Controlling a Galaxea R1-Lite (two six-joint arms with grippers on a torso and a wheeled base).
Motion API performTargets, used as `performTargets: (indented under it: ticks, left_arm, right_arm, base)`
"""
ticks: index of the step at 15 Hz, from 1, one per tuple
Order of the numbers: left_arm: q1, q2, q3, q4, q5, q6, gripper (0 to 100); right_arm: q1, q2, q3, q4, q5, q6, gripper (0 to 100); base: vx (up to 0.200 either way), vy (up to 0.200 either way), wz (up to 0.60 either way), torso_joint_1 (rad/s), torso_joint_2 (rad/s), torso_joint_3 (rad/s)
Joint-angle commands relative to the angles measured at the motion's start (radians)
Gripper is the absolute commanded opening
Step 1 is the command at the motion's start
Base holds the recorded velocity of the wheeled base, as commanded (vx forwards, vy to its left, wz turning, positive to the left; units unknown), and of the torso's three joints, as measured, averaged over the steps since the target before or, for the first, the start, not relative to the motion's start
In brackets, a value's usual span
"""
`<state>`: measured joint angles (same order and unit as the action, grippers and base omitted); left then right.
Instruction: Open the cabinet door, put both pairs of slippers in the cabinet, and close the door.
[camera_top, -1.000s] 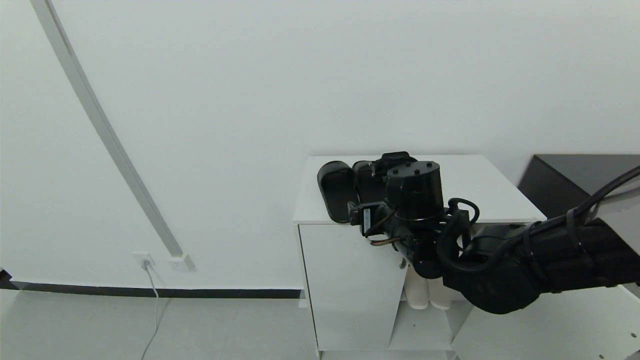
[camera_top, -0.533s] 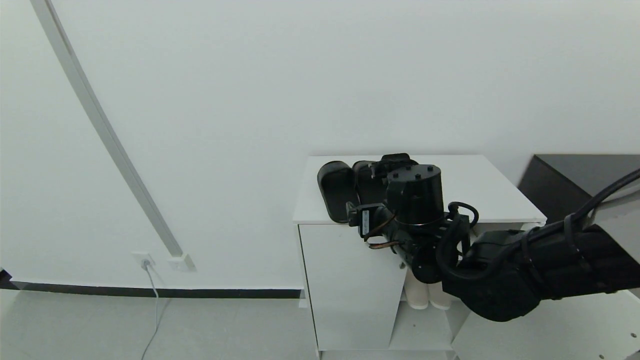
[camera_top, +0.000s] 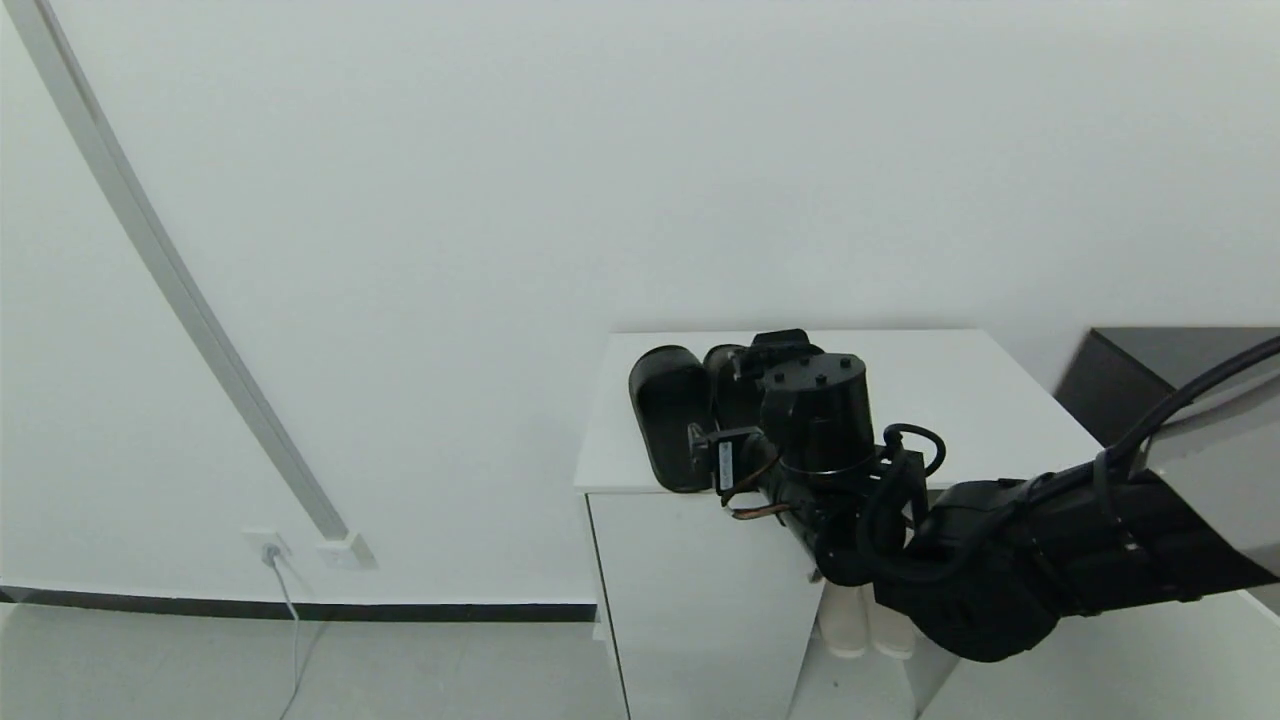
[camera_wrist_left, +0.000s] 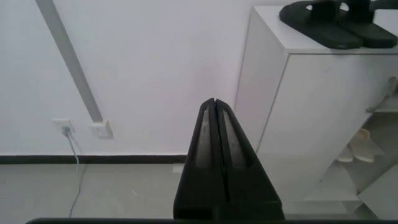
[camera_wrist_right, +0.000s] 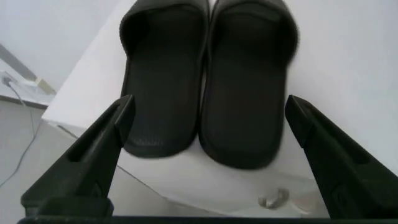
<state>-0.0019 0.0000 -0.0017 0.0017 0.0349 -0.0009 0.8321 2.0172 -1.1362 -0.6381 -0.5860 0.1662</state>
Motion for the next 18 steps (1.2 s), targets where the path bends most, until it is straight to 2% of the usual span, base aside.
performTargets:
  ticks: [1,3,5,10,18]
  left_arm:
    - [-0.001,0.002,0.0,0.0,0.0,-0.001,0]
    - [-0.001,0.002,0.0,0.0,0.0,-0.001,0]
    - [-0.001,0.002,0.0,0.0,0.002,-0.001,0]
    - [-0.001,0.002,0.0,0.0,0.0,-0.001,0]
    - [-0.001,0.0,0.0,0.0,0.0,-0.001,0]
  right_arm:
    - [-0.001,0.018,0.001,-0.005,0.002,0.001,100]
    - [-0.001,0.049,-0.005,-0.02,0.002,-0.002,100]
    - [-0.001,0.101,-0.027,-0.043,0.003,-0.002,100]
    - [-0.044,0.239,-0.198,-0.052,0.02,-0.027,100]
    - [-0.088,0.348,-0.356,-0.051,0.04,-0.053,100]
  base:
    - [0.2,0.0,0.0,0.002,0.0,0.002]
    - [0.2,0.0,0.0,0.0,0.0,-0.002]
    - [0.0,0.0,0.0,0.0,0.0,0.0]
    - [0.0,0.0,0.0,0.0,0.0,0.0]
    - [0.0,0.0,0.0,0.0,0.0,0.0]
